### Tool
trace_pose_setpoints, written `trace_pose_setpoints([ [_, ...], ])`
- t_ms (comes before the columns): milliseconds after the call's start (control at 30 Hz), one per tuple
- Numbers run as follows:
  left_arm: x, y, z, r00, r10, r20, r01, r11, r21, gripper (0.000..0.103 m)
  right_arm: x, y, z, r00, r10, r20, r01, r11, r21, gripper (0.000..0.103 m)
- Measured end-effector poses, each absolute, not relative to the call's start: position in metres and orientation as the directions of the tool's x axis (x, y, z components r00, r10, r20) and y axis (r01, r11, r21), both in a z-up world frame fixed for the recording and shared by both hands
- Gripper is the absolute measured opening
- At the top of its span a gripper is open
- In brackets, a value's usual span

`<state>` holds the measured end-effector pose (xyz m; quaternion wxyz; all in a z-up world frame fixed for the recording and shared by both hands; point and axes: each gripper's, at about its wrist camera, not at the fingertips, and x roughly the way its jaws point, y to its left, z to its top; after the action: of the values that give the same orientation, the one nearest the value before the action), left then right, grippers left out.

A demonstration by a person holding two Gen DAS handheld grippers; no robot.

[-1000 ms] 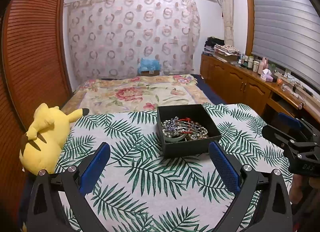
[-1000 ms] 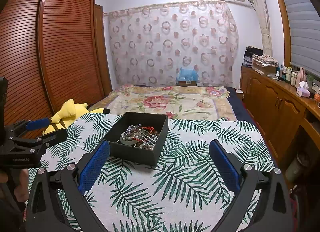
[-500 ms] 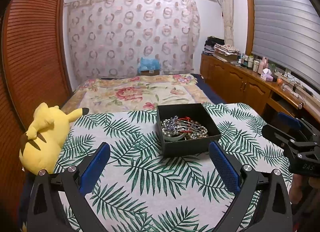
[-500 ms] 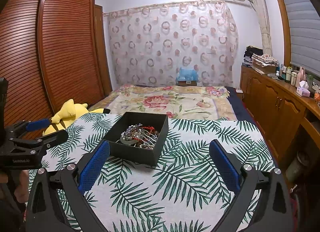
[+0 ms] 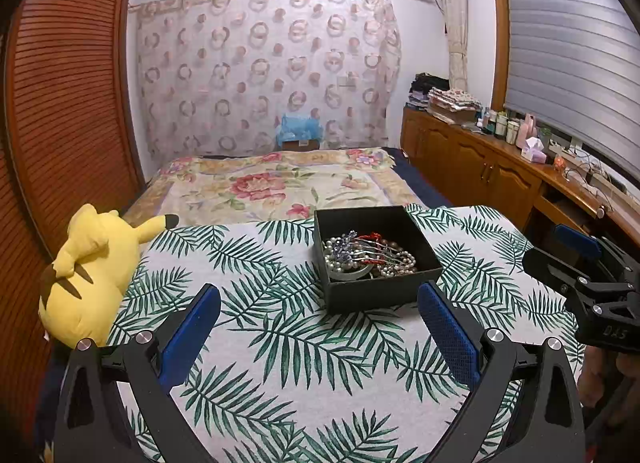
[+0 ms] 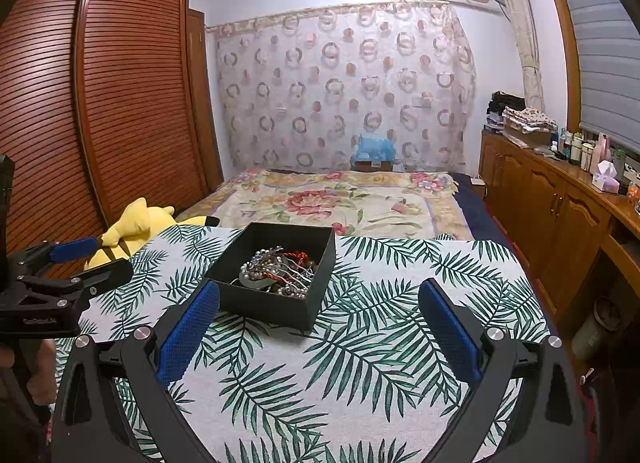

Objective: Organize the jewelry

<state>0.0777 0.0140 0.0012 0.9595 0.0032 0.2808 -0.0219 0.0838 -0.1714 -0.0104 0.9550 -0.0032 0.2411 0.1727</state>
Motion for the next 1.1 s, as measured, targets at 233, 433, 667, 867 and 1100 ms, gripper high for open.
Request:
trace_pose_setpoints([
  [233, 0.0777, 0.0143, 0.0013, 0.841, -0.040, -0.539, 0.044, 0.999, -0.006, 0.095, 0.0838, -0.1715, -0.0106, 0.824, 0.328, -0.462, -0.331, 0.940, 0.077, 0.100],
  [433, 0.0776, 0.0145, 0.0014, 0.842, -0.041, -0.538, 0.044, 0.999, -0.007, 0.095, 0.0837, -0.1716, -0.0105, 0.824, 0.327, -0.462, -0.331, 0.941, 0.077, 0.100],
  [667, 0.0765, 0.0134, 0.0011, 0.843, -0.041, -0.537, 0.044, 0.999, -0.007, 0.095, 0.0839, -0.1719, -0.0101, 0.824, 0.328, -0.461, -0.331, 0.940, 0.077, 0.100],
  [867, 0.0760, 0.0134, 0.0010, 0.843, -0.041, -0.537, 0.044, 0.999, -0.008, 0.095, 0.0839, -0.1717, -0.0108, 0.824, 0.329, -0.461, -0.332, 0.940, 0.077, 0.100],
  [1100, 0.0751, 0.0134, 0.0013, 0.844, -0.030, -0.535, 0.035, 0.999, -0.002, 0.095, 0.0838, -0.1717, -0.0108, 0.825, 0.328, -0.461, -0.332, 0.940, 0.076, 0.100],
])
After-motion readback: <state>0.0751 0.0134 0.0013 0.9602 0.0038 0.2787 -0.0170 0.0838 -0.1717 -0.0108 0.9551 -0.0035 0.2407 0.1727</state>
